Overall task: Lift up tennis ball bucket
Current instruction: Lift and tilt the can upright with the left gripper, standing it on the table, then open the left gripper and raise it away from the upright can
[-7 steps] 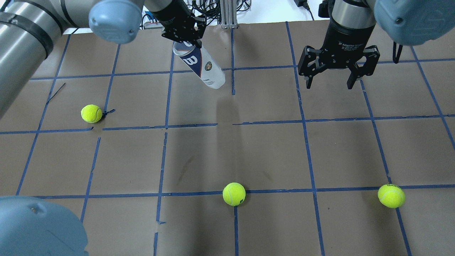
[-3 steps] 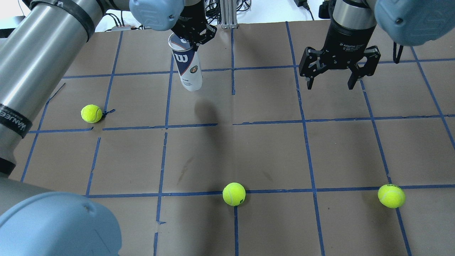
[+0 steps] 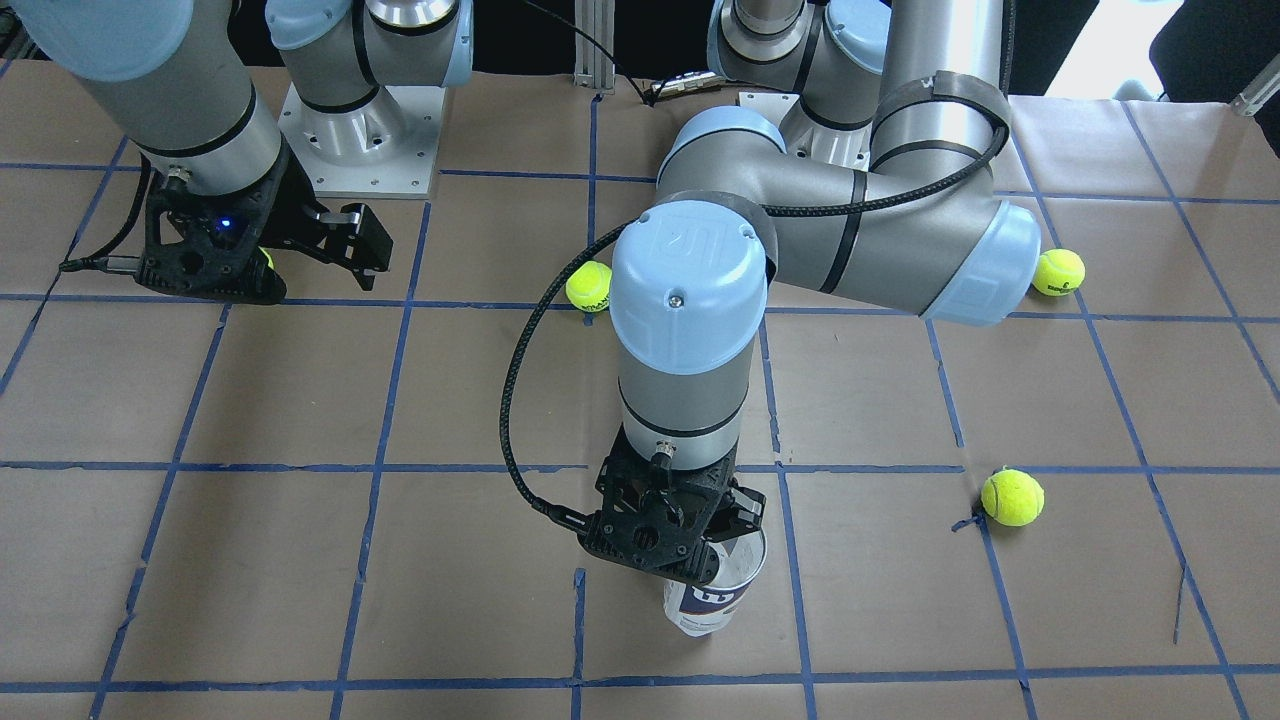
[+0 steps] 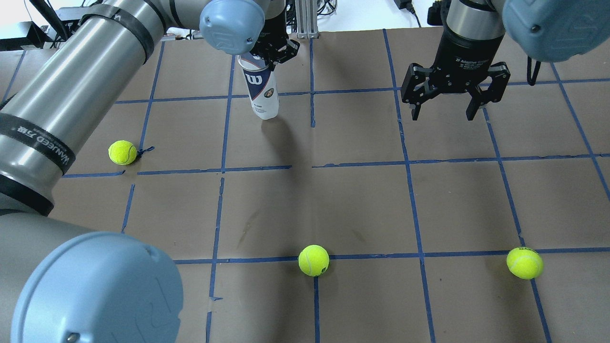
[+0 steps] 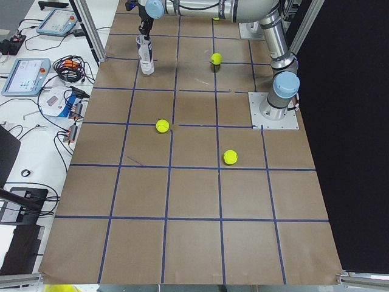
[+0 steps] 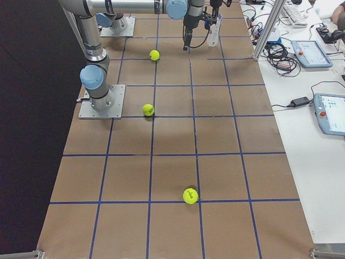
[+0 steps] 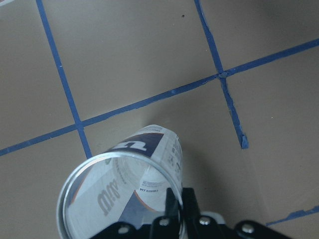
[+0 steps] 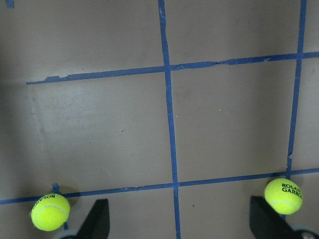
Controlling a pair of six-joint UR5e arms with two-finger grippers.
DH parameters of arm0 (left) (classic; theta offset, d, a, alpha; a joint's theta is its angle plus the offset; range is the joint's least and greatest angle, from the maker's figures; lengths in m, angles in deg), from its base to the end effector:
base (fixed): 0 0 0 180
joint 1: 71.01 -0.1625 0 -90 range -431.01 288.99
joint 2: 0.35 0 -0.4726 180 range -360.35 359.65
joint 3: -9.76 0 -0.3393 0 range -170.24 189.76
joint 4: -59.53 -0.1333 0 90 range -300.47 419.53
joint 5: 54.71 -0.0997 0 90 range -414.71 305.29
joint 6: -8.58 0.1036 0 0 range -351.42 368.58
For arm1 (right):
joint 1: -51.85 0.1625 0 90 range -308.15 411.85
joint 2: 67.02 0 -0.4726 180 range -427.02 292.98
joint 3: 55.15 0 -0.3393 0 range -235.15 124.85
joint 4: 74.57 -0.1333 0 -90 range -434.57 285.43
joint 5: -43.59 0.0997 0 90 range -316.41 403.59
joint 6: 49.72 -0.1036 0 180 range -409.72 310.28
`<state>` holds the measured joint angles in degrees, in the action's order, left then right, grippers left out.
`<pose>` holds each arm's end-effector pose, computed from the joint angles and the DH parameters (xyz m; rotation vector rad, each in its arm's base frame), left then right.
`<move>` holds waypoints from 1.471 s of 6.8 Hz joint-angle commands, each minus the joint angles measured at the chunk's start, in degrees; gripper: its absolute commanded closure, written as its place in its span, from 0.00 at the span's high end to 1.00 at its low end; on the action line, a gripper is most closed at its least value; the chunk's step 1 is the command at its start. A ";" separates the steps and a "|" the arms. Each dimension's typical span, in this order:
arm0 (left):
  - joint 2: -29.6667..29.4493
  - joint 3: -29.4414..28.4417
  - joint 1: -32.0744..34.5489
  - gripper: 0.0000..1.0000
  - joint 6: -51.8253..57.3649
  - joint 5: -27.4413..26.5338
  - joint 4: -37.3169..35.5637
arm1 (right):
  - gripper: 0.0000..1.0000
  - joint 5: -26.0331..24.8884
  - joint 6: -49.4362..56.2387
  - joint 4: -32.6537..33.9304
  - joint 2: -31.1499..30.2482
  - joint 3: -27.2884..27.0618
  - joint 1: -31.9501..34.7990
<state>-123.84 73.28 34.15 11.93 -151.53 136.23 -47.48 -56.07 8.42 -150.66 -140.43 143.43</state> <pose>-0.3019 -0.6516 0.4239 0.4774 2.9912 -0.1841 0.1444 -0.4707 0.5051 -0.1270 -3.1013 -0.2322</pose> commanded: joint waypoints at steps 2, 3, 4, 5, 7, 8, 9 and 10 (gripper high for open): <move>0.00 0.11 0.05 0.89 0.07 1.11 0.74 | 1.00 -0.07 -0.34 0.07 0.24 -0.06 0.00; 0.87 -0.06 0.05 0.89 0.16 1.20 1.26 | 1.00 -0.07 -0.07 0.07 0.24 -0.06 0.00; 2.79 -0.50 -0.21 0.89 0.16 1.29 3.88 | 1.00 0.01 -0.33 0.07 0.24 -0.06 0.00; 4.12 -0.42 -0.30 0.89 0.25 1.29 4.69 | 1.00 -0.07 -0.16 0.07 0.24 -0.06 0.00; 9.19 -0.07 -2.83 0.89 0.16 4.17 7.48 | 1.00 -0.07 -0.07 0.07 0.24 -0.06 0.00; 14.10 1.33 -6.16 0.88 0.25 6.10 12.21 | 1.00 -0.07 0.10 0.07 0.24 -0.06 0.00; 18.76 2.56 -9.23 0.89 0.25 8.47 17.82 | 1.00 0.01 -0.07 0.07 0.15 -0.06 0.00; 22.20 4.83 -10.05 0.96 0.16 8.15 21.36 | 1.00 0.02 -0.07 0.07 0.24 0.02 0.00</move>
<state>-106.15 75.94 26.01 12.15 -144.12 152.77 -47.49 -56.10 8.49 -150.46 -140.47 143.43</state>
